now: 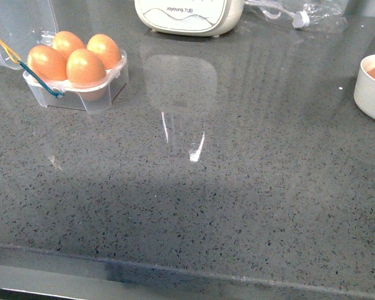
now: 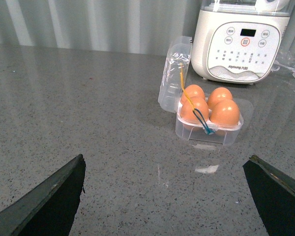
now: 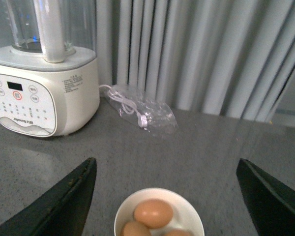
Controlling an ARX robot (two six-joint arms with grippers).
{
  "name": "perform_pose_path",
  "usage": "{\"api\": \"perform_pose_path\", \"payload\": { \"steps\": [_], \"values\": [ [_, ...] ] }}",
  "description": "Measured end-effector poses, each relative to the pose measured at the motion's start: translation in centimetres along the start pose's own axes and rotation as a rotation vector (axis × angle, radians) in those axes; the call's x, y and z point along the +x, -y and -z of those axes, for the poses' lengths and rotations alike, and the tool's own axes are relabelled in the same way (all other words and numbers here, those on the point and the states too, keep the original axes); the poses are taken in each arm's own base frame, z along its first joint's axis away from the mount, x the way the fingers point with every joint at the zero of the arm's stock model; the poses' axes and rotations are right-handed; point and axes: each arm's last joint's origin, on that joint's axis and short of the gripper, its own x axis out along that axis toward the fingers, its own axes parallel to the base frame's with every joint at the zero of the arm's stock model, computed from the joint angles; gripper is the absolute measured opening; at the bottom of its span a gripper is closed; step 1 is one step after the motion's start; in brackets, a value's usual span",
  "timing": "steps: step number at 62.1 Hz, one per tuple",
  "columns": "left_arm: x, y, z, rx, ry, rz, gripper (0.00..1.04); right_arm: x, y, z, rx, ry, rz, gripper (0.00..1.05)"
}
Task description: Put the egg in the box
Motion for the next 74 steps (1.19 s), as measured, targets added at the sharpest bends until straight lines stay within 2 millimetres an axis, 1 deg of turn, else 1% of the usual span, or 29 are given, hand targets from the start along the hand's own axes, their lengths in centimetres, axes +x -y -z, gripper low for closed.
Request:
{"api": "perform_pose_path", "payload": {
  "steps": [3, 7, 13, 18, 20, 25, 28, 50, 74],
  "values": [
    [0.0, 0.0, 0.0, 0.0, 0.0, 0.0, 0.98, -1.2, 0.4, 0.9, 0.036, 0.001, 0.015, 0.74],
    [0.0, 0.0, 0.0, 0.0, 0.0, 0.0, 0.98, -1.9, 0.7, 2.0, 0.058, 0.0, 0.021, 0.64],
    [0.0, 0.0, 0.0, 0.0, 0.0, 0.0, 0.98, -2.7, 0.8, 3.8, 0.071, -0.021, 0.016, 0.48],
    [0.0, 0.0, 0.0, 0.0, 0.0, 0.0, 0.98, -3.3, 0.9, 4.8, 0.075, -0.028, 0.015, 0.35],
    [0.0, 0.0, 0.0, 0.0, 0.0, 0.0, 0.98, -3.8, 1.0, 5.3, 0.078, -0.024, 0.013, 0.26],
    [0.0, 0.0, 0.0, 0.0, 0.0, 0.0, 0.98, -4.4, 1.6, 6.0, 0.08, -0.021, -0.009, 0.14],
    [0.0, 0.0, 0.0, 0.0, 0.0, 0.0, 0.98, -4.8, 1.9, 6.6, 0.081, -0.022, 0.015, 0.03],
    [0.0, 0.0, 0.0, 0.0, 0.0, 0.0, 0.98, -6.8, 1.8, 8.9, 0.086, -0.019, 0.019, 0.03],
    [0.0, 0.0, 0.0, 0.0, 0.0, 0.0, 0.98, -8.1, 1.7, 10.0, 0.086, -0.017, 0.018, 0.03]
  ]
}}
